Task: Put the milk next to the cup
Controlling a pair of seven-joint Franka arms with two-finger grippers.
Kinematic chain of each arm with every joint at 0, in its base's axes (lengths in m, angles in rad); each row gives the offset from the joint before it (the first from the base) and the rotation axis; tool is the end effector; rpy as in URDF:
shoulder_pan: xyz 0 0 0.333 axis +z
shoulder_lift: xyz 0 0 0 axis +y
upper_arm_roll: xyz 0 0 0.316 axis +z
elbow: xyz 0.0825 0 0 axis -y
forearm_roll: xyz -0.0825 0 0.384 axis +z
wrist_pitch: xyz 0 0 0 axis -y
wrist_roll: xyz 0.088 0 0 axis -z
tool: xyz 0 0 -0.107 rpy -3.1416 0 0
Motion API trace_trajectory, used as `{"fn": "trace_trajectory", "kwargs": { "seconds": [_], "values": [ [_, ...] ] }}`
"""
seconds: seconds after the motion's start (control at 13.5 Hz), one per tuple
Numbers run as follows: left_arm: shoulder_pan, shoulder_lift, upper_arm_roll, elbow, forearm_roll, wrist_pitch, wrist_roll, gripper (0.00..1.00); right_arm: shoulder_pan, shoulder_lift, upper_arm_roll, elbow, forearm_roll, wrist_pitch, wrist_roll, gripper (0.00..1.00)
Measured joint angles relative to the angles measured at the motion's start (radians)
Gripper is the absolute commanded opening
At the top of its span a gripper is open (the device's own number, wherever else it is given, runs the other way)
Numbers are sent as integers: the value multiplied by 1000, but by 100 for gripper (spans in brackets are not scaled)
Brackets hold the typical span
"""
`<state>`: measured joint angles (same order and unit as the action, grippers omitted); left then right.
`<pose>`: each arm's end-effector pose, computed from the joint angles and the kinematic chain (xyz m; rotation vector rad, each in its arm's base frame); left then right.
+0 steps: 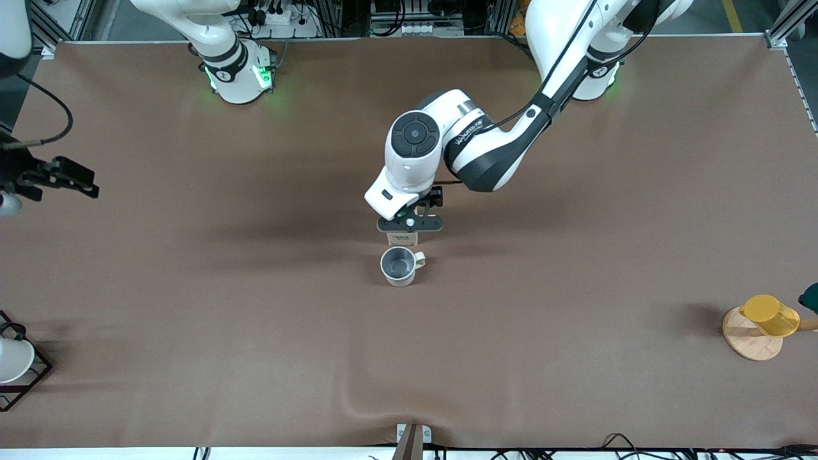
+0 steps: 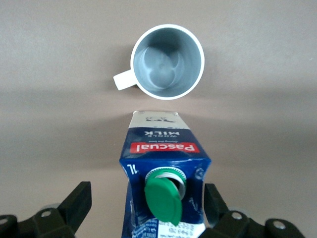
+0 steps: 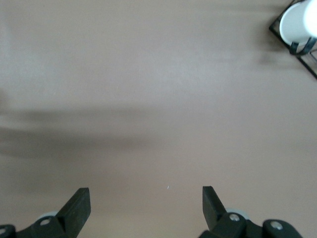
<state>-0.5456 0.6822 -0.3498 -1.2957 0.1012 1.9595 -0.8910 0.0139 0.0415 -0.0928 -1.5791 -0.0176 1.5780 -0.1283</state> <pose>0.5096 -0.5285 0.3618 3.0453 0.0505 -0.1267 0.5647 -0.0455 0.5981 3.1229 0.0779 -0.0694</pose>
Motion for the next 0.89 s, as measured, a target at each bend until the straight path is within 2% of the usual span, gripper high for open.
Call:
{"fn": "trace_trajectory", "kwargs": {
  "seconds": [0.22,0.44,0.59,0.89],
  "values": [
    [0,-38,-2,19,-1,0,0,100,-30,-24,-8,0,13,-36,0,100],
    [35,-133,1,32,-3,-60,0,100,-37,-34,-8,0,15,-46,0,100],
    [117,-237,5,39,-3,-165,28,100,-37,-34,-7,0,16,-53,0,100],
    [372,-434,8,33,-8,-383,228,100,-37,-36,-4,2,17,-74,24,100]
  ]
}}
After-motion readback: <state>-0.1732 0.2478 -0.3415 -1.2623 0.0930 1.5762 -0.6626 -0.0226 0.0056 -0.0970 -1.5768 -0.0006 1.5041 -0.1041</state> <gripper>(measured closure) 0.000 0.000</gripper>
